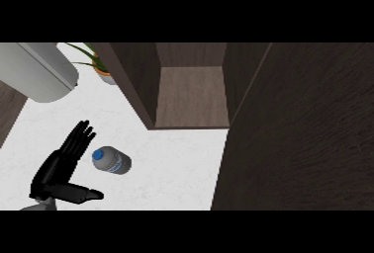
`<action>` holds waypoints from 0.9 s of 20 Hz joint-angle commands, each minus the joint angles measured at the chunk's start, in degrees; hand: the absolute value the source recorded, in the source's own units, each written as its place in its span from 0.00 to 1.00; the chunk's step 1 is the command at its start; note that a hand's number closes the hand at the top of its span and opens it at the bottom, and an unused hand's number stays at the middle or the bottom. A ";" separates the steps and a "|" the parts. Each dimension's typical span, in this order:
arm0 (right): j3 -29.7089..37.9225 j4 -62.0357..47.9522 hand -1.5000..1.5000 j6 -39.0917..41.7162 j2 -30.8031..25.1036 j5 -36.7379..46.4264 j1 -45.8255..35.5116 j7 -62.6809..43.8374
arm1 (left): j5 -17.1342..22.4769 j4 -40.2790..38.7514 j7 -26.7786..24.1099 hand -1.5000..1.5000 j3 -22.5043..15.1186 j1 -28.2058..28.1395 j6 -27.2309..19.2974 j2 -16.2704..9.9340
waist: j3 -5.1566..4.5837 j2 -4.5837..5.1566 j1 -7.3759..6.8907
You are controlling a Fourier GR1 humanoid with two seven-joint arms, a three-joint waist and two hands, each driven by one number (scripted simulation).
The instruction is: Pick up the bottled water, place it into the cabinet and close the cabinet
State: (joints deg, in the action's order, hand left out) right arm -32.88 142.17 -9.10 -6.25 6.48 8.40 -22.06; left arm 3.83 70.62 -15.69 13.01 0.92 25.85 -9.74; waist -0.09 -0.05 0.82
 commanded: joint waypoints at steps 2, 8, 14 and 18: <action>1.26 4.65 0.00 0.58 -3.27 3.19 3.25 2.70 | -3.81 -11.89 -10.31 0.00 -0.15 3.08 0.30 -0.57 | 0.04 0.05 0.04; -2.32 7.23 0.00 -1.17 -3.16 6.56 3.13 -0.81 | -4.12 -23.20 -16.80 0.00 1.76 7.49 1.18 -2.81 | 0.03 -0.04 0.02; 1.83 6.03 0.00 -0.62 -5.52 2.35 1.69 0.36 | -6.62 -34.96 -27.25 0.00 2.07 11.80 -0.98 -2.15 | 0.01 0.13 0.41; -1.30 5.66 0.00 -3.05 -3.06 5.93 -2.07 -4.10 | -7.38 -42.71 -30.64 0.00 2.64 17.69 -3.50 -1.58 | -0.04 0.15 0.22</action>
State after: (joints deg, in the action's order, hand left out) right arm -32.15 141.84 -11.63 -8.86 6.17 6.29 -21.99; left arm -3.16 35.02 -41.40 14.56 14.57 22.43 -10.53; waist -0.10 0.08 0.95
